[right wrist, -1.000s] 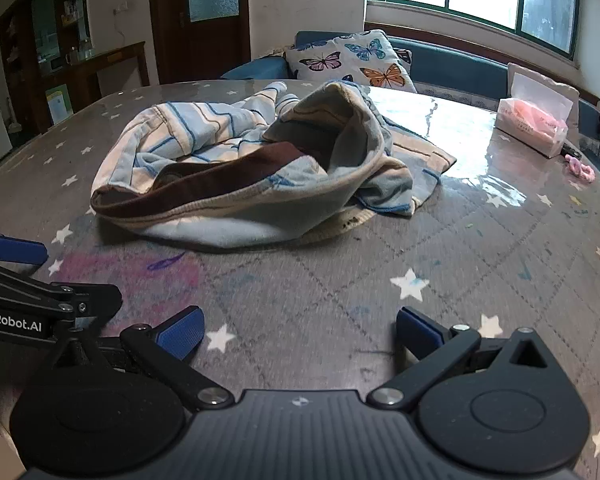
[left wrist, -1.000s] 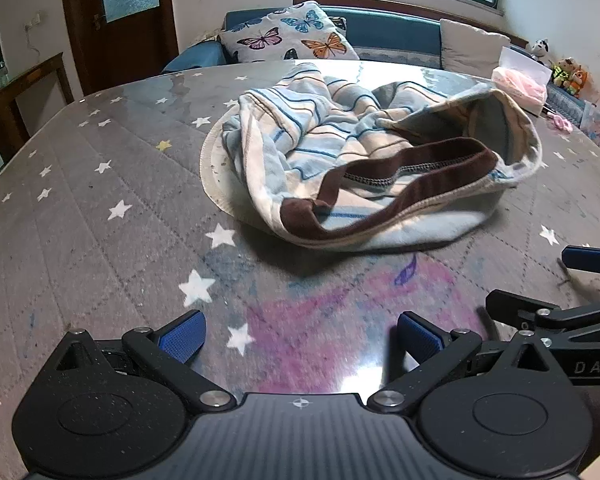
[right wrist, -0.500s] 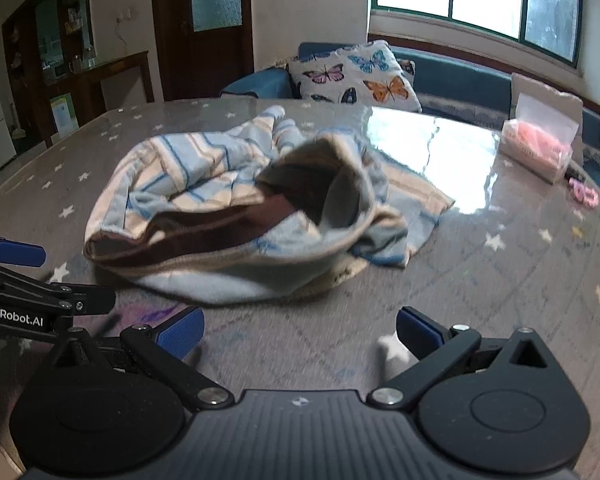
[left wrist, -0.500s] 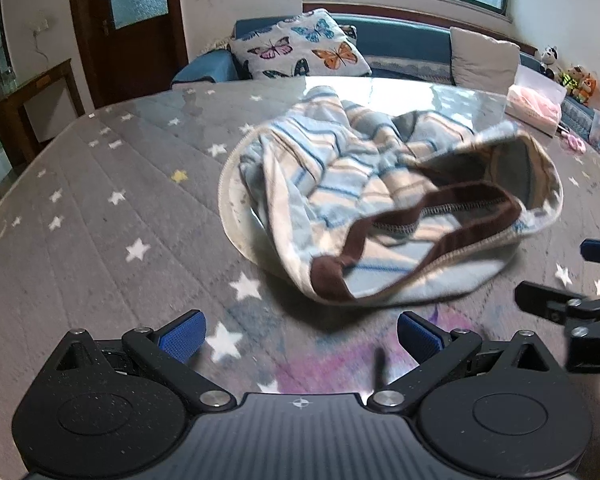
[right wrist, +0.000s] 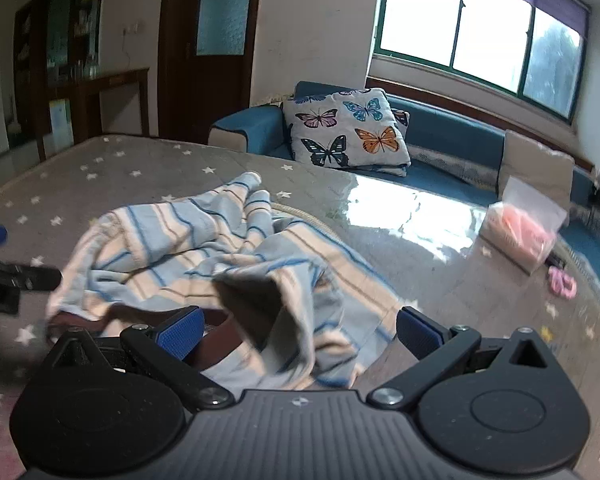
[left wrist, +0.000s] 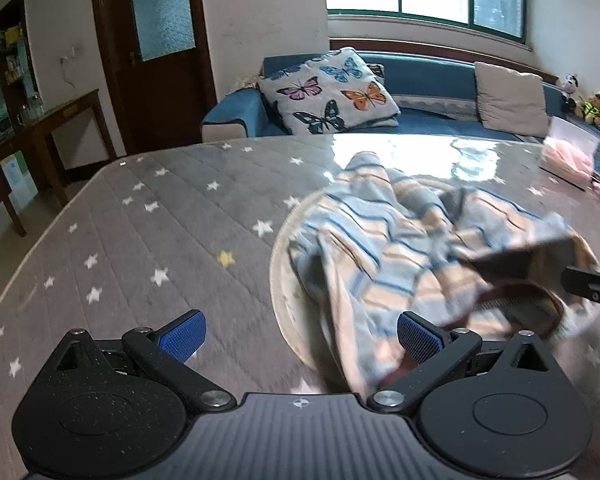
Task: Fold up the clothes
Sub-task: 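Grasp the striped shirt hem with the left gripper while the right gripper grasps another edge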
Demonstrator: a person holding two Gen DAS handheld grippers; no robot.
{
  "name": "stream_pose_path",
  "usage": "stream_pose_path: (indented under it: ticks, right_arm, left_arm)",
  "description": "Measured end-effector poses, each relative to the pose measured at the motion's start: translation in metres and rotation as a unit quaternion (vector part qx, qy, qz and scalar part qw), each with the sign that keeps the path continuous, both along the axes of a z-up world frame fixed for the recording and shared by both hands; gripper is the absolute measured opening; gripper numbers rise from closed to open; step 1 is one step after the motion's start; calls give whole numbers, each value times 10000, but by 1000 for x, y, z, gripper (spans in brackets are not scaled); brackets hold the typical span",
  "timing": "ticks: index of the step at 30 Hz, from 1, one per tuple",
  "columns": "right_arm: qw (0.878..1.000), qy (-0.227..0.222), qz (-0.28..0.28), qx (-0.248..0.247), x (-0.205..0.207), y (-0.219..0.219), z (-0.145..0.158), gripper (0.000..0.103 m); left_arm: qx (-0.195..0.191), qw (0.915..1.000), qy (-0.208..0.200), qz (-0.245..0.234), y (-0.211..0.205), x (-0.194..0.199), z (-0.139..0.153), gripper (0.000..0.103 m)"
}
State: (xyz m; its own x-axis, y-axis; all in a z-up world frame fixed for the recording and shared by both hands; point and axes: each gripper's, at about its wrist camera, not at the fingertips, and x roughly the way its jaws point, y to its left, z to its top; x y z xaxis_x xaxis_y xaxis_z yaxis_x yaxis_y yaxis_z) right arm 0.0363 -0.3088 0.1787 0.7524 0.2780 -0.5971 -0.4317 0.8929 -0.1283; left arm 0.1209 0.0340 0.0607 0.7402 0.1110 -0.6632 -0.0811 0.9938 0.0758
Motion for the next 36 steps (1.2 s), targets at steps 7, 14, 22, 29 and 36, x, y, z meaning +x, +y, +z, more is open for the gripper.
stream_pose_path:
  ticks: [7,14,22,29,36]
  right_arm:
    - [9978,-187,388,-502,27,23,-2,103]
    - [9913,-263,746,-1053,44,46,-18,93]
    - [9917,-12,928,-893,46,42,-20,69]
    - [9888,-115,1028,-1074,41,46,-21,42]
    - [9987,-21,362,-360,37,2,-5,20]
  left_arm:
    - [-43,10000,38,-73,7,47,0,103]
    - [-117,9987,362,-350,3,91,-14,87]
    - [-413,9953,594,-644,5,104,-28,21]
    - [-285,9973,340,-580,8,86,-19,9]
    - [-233,9996,-23,-150,30,53,-1,8]
